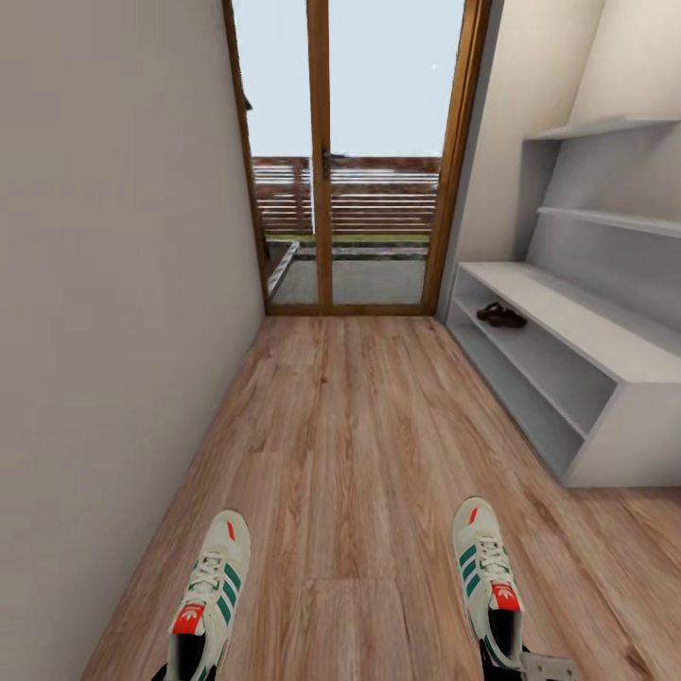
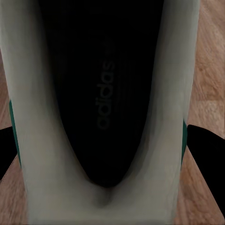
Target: Pick up the two gym shoes and the two sandals from the corridor floor and place them onto the hallstand (shoe rack) in the corridor, making sure they are on the rack and not on the floor. Arrange them so the two gym shoes are next to each other and the two sandals are next to each other.
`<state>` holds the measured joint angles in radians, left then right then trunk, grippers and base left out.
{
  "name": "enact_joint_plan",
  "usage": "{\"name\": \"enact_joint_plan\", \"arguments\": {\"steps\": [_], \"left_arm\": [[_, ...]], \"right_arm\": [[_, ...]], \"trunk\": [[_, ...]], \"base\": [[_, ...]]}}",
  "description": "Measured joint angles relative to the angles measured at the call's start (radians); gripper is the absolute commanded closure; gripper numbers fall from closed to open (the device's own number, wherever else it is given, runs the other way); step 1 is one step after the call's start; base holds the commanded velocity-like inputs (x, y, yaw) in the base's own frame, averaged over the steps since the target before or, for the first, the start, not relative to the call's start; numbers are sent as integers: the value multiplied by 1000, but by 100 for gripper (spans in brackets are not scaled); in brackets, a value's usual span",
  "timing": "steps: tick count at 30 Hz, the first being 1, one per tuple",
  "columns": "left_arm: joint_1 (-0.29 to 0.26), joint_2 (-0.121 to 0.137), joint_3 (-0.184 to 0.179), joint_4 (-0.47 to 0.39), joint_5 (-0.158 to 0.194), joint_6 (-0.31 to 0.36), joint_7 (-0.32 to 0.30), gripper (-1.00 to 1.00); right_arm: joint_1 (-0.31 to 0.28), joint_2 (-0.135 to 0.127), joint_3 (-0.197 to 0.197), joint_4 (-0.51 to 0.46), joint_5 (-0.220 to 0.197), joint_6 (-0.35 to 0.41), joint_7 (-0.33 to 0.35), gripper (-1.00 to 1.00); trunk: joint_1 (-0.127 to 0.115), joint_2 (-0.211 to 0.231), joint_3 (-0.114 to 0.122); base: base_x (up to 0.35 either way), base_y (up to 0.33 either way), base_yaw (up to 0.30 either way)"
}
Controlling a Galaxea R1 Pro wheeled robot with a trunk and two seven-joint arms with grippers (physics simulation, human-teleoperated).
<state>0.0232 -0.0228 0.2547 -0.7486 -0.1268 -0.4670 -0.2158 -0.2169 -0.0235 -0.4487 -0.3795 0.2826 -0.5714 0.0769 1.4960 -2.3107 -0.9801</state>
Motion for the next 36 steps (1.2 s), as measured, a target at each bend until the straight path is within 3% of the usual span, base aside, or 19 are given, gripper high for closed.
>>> {"name": "enact_joint_plan", "arguments": {"steps": [36], "left_arm": [[3,-2,-2,2,2,0,-2,100]], "right_arm": [[0,-2,-2,-2,2,-1,1,100]], "trunk": [[0,0,0]], "base": [[339,0,0]]}}
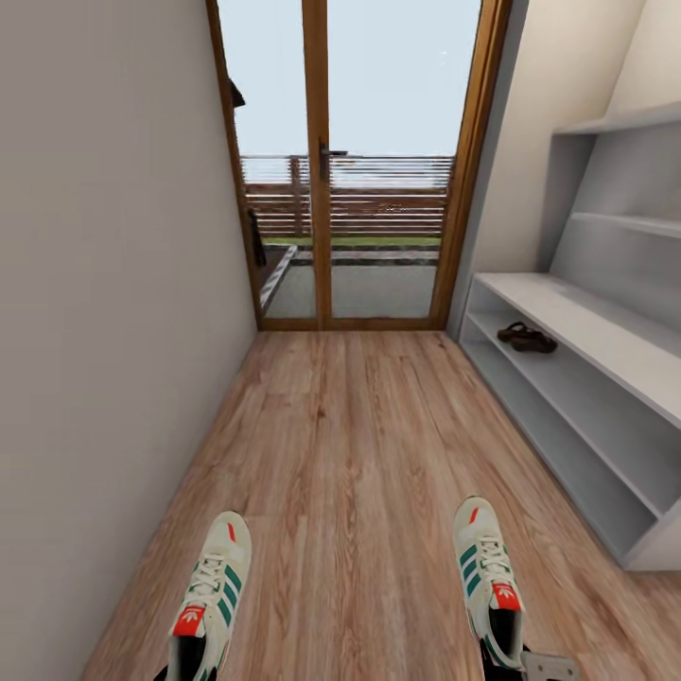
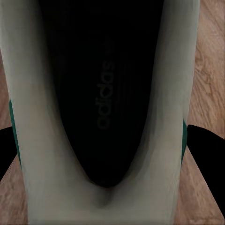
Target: Pick up the two gym shoes and the two sandals from the corridor floor and place them onto the hallstand (shoe rack) in the corridor, making sure they are on the rack and not on the floor. Arrange them so the two gym shoes are next to each other and the two sandals are next to each other.
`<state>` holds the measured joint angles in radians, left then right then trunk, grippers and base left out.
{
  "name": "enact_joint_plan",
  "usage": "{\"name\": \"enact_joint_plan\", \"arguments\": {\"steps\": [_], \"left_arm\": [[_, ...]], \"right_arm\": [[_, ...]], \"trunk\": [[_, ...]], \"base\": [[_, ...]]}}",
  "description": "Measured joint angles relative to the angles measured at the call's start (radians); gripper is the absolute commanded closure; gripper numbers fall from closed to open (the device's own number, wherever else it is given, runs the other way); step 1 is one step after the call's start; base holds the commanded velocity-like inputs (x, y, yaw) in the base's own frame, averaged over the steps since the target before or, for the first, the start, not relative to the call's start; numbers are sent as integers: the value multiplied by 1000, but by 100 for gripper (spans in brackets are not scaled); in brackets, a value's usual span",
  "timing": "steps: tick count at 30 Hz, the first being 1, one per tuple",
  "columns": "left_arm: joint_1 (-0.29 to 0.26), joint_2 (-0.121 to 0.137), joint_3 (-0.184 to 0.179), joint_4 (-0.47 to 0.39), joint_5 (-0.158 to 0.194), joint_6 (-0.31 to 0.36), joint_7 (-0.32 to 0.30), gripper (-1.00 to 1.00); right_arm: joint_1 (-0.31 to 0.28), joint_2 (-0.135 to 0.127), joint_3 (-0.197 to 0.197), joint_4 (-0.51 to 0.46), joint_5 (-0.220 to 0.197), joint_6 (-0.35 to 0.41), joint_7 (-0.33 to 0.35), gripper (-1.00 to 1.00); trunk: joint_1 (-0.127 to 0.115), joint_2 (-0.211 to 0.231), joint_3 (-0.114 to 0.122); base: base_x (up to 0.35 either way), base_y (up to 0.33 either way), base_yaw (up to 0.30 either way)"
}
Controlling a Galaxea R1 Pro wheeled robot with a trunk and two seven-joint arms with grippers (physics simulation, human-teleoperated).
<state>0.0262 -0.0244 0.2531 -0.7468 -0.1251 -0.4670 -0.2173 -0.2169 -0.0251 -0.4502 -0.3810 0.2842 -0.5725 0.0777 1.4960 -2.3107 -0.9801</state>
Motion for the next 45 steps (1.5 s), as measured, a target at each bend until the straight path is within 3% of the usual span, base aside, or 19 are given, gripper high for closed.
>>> {"name": "enact_joint_plan", "arguments": {"steps": [32,45], "left_arm": [[0,2,0,1,1,0,0,100],[0,2,0,1,1,0,0,100]], "right_arm": [[0,-2,0,0,0,1,1,100],[0,-2,0,0,1,1,1,100]], "trunk": [[0,0,0],[0,0,0]], "base": [[339,0,-3],[339,0,-214]]}}
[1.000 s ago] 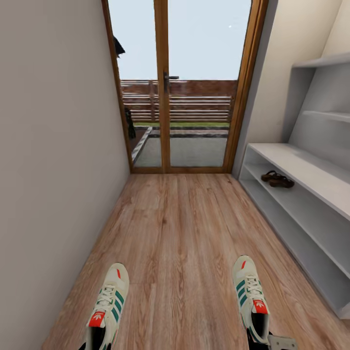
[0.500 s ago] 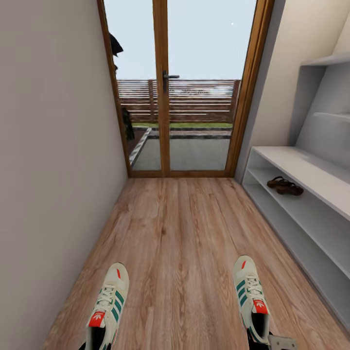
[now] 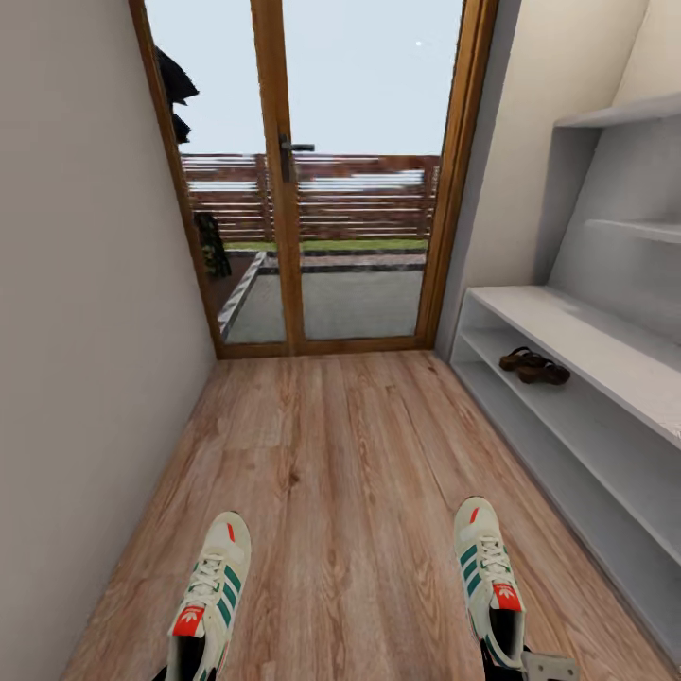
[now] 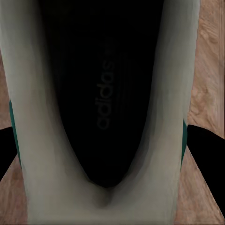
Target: Pick up the two gym shoes and the two sandals from the corridor floor and place them onto the hallstand (shoe rack) in the corridor, making sure they are on the rack and not on the floor. Arrange them so the two gym shoes are next to each other and the two sandals are next to each other.
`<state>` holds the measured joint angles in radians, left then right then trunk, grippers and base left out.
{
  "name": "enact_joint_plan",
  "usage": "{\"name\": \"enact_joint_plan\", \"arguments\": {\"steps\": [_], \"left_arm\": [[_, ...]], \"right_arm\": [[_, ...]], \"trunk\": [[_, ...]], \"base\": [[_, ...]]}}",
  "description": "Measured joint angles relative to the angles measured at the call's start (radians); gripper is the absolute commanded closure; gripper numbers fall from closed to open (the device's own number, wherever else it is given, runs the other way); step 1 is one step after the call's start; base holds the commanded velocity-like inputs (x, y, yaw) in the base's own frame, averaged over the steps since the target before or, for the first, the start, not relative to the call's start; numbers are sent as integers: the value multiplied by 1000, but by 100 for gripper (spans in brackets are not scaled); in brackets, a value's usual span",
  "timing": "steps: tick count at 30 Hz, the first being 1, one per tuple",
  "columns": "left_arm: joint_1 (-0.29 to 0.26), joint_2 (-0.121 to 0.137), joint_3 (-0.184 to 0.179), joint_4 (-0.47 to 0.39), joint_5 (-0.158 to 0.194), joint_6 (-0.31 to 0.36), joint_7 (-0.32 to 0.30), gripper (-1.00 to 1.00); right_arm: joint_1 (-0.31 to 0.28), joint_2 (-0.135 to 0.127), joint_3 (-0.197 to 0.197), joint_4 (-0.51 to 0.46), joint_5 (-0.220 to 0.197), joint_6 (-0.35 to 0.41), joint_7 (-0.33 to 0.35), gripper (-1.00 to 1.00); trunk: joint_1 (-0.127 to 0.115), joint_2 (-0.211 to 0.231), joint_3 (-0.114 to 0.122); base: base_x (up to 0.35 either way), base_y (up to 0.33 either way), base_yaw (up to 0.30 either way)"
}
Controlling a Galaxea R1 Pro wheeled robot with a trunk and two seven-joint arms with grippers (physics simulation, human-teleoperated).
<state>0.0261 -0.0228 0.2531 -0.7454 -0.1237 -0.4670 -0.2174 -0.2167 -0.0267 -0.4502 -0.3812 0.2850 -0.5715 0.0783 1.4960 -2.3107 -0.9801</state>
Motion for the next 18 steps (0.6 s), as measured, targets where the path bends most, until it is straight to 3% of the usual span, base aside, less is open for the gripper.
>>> {"name": "enact_joint_plan", "arguments": {"steps": [11,18], "left_arm": [[0,0,0,0,0,0,0,100],[0,0,0,0,0,0,0,100]], "right_arm": [[0,0,0,0,0,0,0,100],[0,1,0,0,-1,0,0,100]], "trunk": [[0,0,0],[0,0,0]], "base": [[339,51,-253],[339,80,-59]]}}
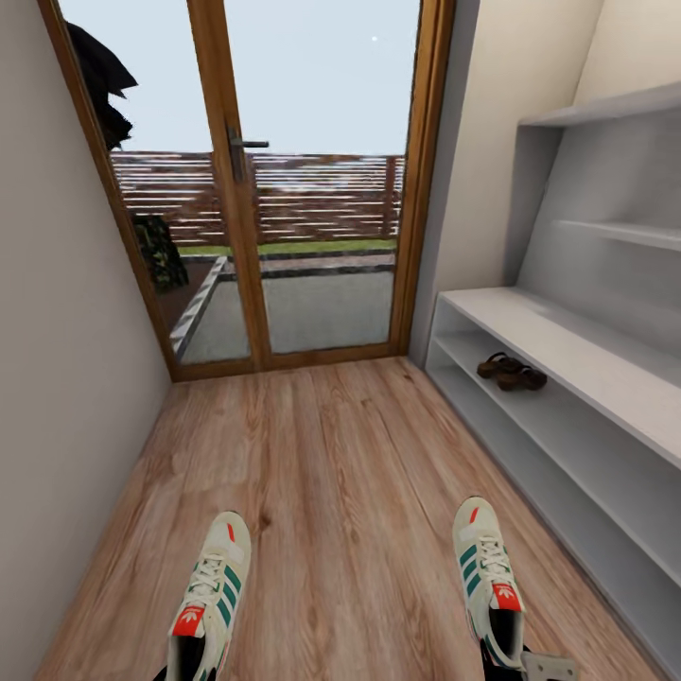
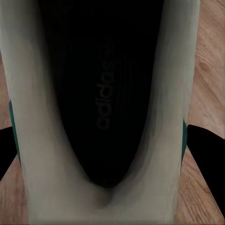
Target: Pick up the two gym shoes and the two sandals from the corridor floor and place them onto the hallstand (shoe rack) in the corridor, making sure they are on the rack and not on the floor. Arrange them so the two gym shoes are next to each other and the two sandals are next to each other.
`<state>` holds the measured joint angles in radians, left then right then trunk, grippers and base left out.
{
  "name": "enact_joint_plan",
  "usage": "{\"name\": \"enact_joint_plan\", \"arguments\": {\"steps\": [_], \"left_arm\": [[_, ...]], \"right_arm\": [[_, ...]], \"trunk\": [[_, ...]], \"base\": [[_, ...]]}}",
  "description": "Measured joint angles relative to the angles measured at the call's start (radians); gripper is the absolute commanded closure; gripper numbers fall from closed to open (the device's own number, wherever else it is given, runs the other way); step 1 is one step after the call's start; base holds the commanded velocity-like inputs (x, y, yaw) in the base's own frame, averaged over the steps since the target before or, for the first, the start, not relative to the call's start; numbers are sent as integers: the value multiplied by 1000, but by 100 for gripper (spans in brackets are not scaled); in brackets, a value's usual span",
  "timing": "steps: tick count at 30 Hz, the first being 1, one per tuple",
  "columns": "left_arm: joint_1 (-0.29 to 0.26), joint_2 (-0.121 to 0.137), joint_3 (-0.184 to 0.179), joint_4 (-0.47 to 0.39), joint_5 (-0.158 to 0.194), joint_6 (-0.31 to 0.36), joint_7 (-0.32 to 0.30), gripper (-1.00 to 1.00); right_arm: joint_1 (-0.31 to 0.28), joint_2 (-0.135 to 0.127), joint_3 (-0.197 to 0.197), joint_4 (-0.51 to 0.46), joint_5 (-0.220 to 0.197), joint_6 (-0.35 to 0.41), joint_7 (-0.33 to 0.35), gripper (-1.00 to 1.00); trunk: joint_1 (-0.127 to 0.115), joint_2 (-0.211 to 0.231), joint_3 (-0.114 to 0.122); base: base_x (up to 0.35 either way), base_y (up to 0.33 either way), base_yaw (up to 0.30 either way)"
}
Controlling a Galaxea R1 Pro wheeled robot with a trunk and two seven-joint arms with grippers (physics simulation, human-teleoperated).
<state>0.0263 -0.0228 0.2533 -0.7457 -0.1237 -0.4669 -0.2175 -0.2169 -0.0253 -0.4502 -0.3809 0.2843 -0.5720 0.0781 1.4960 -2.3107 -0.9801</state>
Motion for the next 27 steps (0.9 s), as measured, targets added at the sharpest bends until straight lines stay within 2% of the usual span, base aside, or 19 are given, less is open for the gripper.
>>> {"name": "enact_joint_plan", "arguments": {"steps": [11,19,27], "left_arm": [[0,0,0,0,0,0,0,100],[0,0,1,0,0,0,0,100],[0,-2,0,0,0,0,0,100]], "right_arm": [[0,-1,0,0,0,0,0,100],[0,-1,0,0,1,0,0,100],[0,0,0,0,1,0,0,100]], "trunk": [[0,0,0],[0,0,0],[0,0,0]], "base": [[339,81,-26],[337,96,-212],[302,202,-260]]}}
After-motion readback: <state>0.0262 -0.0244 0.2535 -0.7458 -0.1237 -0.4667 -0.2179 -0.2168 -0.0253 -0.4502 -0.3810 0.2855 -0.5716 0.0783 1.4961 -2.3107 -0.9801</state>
